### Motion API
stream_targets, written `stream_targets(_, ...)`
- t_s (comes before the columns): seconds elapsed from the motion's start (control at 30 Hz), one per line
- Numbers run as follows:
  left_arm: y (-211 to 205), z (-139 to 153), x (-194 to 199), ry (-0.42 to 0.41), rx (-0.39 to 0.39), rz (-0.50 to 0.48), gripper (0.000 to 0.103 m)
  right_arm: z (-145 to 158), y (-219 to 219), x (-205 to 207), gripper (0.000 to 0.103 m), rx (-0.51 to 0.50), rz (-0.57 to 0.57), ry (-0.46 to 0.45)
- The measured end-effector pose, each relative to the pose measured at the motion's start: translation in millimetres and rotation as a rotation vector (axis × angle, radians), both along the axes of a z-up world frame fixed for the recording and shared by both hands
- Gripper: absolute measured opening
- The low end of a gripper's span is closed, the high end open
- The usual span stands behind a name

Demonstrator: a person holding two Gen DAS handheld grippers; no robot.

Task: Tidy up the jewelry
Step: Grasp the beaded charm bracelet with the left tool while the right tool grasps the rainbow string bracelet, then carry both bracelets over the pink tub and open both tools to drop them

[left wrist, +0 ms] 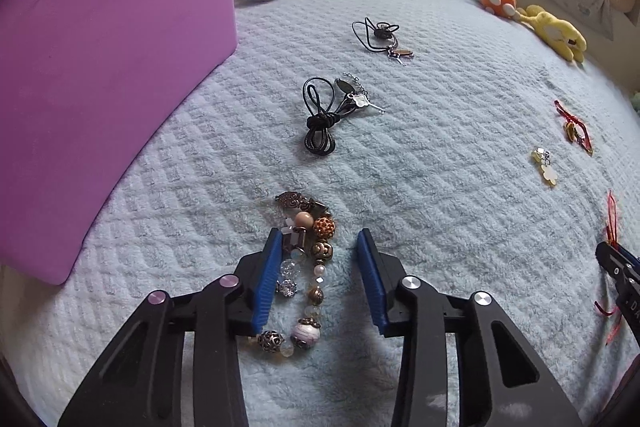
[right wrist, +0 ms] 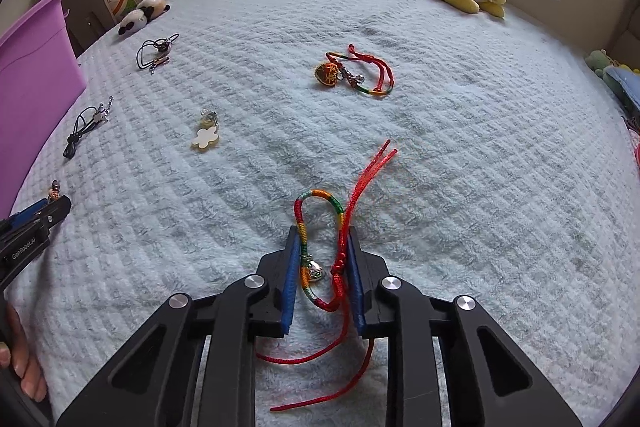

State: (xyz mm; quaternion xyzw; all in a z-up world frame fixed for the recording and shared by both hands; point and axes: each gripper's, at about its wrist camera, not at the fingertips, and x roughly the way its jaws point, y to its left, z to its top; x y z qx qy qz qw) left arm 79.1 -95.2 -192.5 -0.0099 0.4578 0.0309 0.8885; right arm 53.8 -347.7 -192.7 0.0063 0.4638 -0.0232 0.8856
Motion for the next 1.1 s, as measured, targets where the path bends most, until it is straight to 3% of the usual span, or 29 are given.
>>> stream_targets(0.07, -2.1, 1.3, -1.4, 0.000, 0.003, -0.009, 0.023, 1.1, -2.7, -0.8, 0.009, 0.011, -0.008, -0.001)
stream_targets(0.17, -1.5, 2.7, -4.4, 0.002, -0.002, -0.015, 0.009, 2.7, -4.1, -2.9, 0.007, 0.023, -0.007, -0.002)
stream_targets(0.7, 0.7, 36.6, -23.9, -0.012, -0.014, -0.039, 0.009, 31.4, 6.3, -29.7, 0.006, 0.065, 0.018, 0.001)
stream_targets(1.1, 10.7, 95.3, -35.3, -0.066, -0.007, -0.031, 0.009, 80.2, 16.9, -51.5, 0.006, 0.086, 0.070, -0.010)
